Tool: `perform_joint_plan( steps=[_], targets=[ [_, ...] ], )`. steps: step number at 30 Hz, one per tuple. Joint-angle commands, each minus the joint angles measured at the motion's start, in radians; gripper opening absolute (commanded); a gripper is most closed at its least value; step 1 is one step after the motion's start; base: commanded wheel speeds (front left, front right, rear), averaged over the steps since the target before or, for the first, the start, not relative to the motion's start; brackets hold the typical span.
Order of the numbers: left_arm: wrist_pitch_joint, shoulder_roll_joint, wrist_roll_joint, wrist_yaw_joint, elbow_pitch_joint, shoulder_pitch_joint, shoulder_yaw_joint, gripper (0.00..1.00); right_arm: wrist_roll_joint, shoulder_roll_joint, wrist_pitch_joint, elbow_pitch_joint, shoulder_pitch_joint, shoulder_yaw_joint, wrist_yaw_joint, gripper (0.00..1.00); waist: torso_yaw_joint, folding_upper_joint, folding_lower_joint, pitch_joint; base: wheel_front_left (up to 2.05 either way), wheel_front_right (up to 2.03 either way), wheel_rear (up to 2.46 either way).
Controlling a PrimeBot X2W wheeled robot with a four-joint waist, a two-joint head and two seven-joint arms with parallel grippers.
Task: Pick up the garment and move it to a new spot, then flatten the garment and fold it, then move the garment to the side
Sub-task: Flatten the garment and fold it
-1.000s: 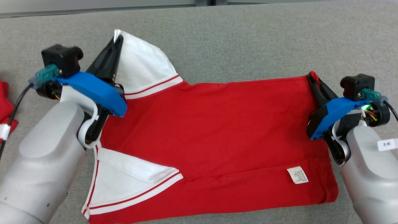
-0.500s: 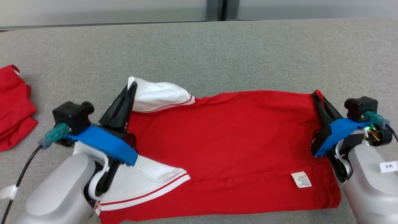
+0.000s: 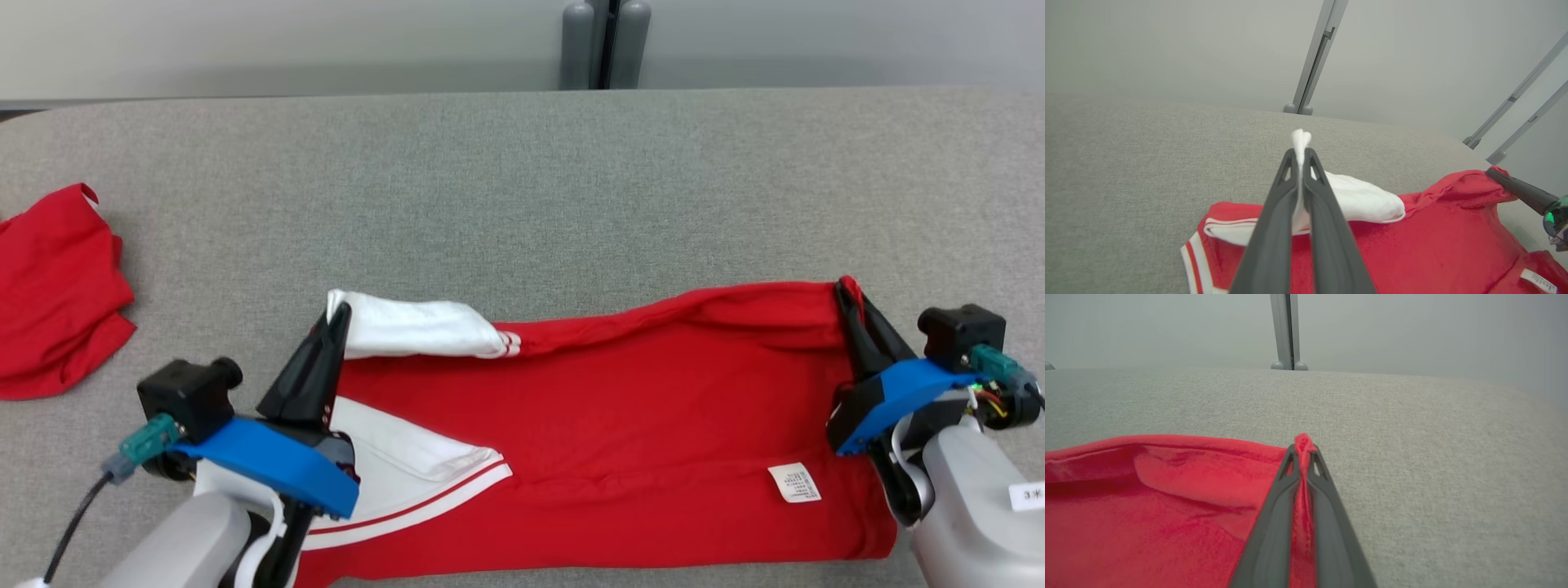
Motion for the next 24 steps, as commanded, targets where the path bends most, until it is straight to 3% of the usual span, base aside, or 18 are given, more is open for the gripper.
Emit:
perform_joint_plan(
  steps=[1, 17, 18, 19, 20, 21, 24],
  targets=[
    [-0.005, -0.005, -0.003, 0.007, -0.01, 0.025, 0.006, 0.0, 0.007, 0.003, -0.008, -0.018, 0.034, -0.007, 0.0, 0.0, -0.004, 0.0001, 0.0001, -0.01, 0.0, 0.0, 0.0],
    [-0.005, -0.058, 0.016, 0.011, 0.02, 0.212, 0.058, 0.0, -0.024, 0.043, -0.011, -0.231, 0.275, -0.09, 0.0, 0.0, -0.008, 0.0001, 0.0001, -0.056, 0.0, 0.0, 0.0],
    [-0.004, -0.058, 0.023, 0.016, 0.029, 0.218, 0.058, 0.0, -0.028, 0.047, -0.01, -0.24, 0.289, -0.095, 0.0, 0.32, -0.008, 0.0001, 0.0001, -0.059, 0.0, 0.0, 0.0],
    [-0.005, -0.059, 0.038, 0.025, 0.034, 0.217, 0.068, 0.0, -0.024, 0.05, -0.011, -0.252, 0.298, -0.106, 0.0, 0.89, -0.007, 0.0001, 0.0001, -0.061, 0.0, 0.0, 0.0],
    [-0.005, -0.066, 0.05, 0.031, 0.037, 0.218, 0.081, 0.51, -0.024, 0.052, -0.011, -0.266, 0.305, -0.116, 0.0, 1.0, -0.006, 0.0001, 0.0001, -0.062, 0.0, 0.0, 0.0],
    [-0.004, -0.078, 0.061, 0.037, 0.042, 0.227, 0.096, 1.0, -0.028, 0.057, -0.011, -0.281, 0.316, -0.124, 0.0, 1.0, -0.005, 0.0001, 0.0001, -0.065, 0.0, 0.0, 0.0],
    [-0.004, -0.114, 0.129, 0.036, 0.027, 0.265, 0.194, 1.0, -0.03, 0.065, -0.011, -0.356, 0.36, -0.154, 0.0, 1.0, -0.008, 0.0001, 0.0001, -0.074, 0.0, 0.0, 0.0]
  ],
)
